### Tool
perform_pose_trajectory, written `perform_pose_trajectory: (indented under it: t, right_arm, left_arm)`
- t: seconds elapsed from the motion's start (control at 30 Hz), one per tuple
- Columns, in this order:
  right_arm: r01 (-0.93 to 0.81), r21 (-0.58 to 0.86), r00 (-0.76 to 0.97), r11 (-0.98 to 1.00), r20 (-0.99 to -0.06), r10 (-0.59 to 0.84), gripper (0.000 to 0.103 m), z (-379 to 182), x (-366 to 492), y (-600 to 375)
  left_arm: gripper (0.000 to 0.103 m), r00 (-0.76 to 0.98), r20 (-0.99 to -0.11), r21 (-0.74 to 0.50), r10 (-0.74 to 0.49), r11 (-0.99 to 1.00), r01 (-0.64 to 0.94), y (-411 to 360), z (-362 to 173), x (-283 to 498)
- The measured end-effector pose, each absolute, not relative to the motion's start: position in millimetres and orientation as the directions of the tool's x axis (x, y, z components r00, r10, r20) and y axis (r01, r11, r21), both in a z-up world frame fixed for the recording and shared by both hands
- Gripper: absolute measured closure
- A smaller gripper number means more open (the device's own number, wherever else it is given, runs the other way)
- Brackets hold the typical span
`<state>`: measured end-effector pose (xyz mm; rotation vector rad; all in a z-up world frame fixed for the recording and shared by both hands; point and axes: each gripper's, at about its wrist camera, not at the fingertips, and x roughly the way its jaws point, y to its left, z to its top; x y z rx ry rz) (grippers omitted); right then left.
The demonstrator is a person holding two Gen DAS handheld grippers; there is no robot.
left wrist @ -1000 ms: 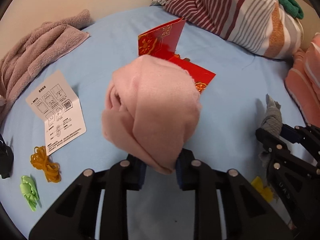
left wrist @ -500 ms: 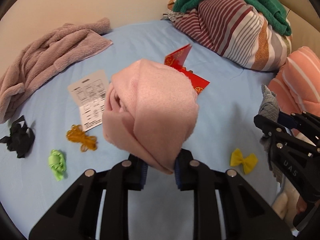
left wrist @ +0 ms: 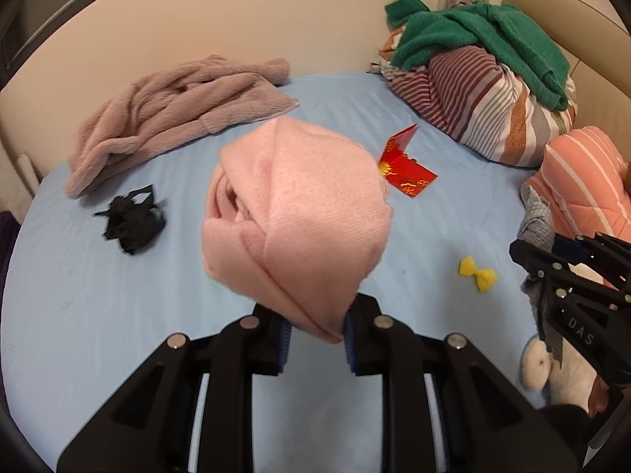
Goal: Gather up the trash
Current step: 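Carry the pink cloth and grey sock in both grippers over the grey bin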
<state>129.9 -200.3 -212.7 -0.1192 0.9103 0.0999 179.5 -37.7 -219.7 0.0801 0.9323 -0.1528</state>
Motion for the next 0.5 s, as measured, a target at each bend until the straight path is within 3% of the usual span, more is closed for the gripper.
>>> perform_pose_trajectory:
  t: [0.5]
  right_arm:
    - [-0.408,-0.073,0.622,0.91,-0.752,0.219,0.077,-169.5,40.5,-49.6]
  left_arm:
    - [0.081,0.602,-0.797,-0.004,0.052,0.996,-0.09,99.8,-182.5,51.7]
